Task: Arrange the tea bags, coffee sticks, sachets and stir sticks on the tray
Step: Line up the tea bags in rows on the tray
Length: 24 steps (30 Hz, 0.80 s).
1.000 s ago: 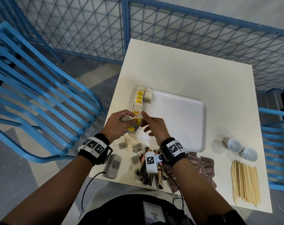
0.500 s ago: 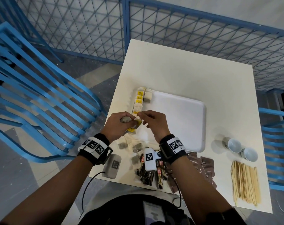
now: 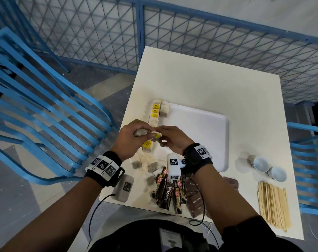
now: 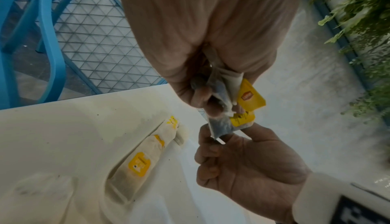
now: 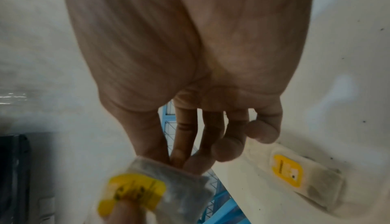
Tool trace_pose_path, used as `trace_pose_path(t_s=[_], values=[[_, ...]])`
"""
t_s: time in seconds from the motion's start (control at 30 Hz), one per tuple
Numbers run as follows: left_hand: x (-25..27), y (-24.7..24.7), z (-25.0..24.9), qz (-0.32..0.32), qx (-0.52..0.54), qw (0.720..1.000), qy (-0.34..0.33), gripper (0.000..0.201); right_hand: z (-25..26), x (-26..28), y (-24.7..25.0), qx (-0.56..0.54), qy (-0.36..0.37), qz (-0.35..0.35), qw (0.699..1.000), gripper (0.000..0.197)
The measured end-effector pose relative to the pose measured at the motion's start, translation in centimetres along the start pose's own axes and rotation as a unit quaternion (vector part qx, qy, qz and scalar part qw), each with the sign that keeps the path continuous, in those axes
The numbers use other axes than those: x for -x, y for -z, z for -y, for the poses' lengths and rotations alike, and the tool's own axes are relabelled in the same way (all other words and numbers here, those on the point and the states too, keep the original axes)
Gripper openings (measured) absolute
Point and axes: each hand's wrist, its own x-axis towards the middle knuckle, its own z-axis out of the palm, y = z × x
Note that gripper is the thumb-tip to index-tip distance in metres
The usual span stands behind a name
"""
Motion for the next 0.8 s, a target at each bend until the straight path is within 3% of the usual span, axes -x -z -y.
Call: trace_pose_path(t_s=[0.13,0.33,0.4,0.5,0.63,0.8], values=[[-0.2,0.0,0.1,-0.021,0.009,1.0,-0.016,0.012,-0.3,-0.2,-0.1,-0.02,-0.013,0.006,1.0,0.018],[-0.3,-0.3,0.0,-0.023,0.083,0.992,0.088,0.013,-1.1,0.3,-0.4,0.01,-0.013,-0.009,1.0,0.014],[-0.3,-0.4,0.2,-0.043,0.106,0.987,0.117,0.015,-1.1,0.4,-0.6,0.079,0.029,-0.096,0.992,0.013],[-0.4,-0.4,0.1,-0.06,0.124,0.98,0.145,0.015,-0.8,0.7,-1.2,0.146,0.159,-0.223,0.95,0.013],[-0.5,-0.8,-0.7,-0.079,0.133,0.976,0.155,0.02,-0.1,1.4,-2.4,0.233,0.249,-0.206,0.917,0.008],[-0.5,-0.9,-0.9,-0.066,0.142,0.969,0.19,0.018,0.1,0.8,-2.6,0.266,0.289,-0.212,0.895,0.002]])
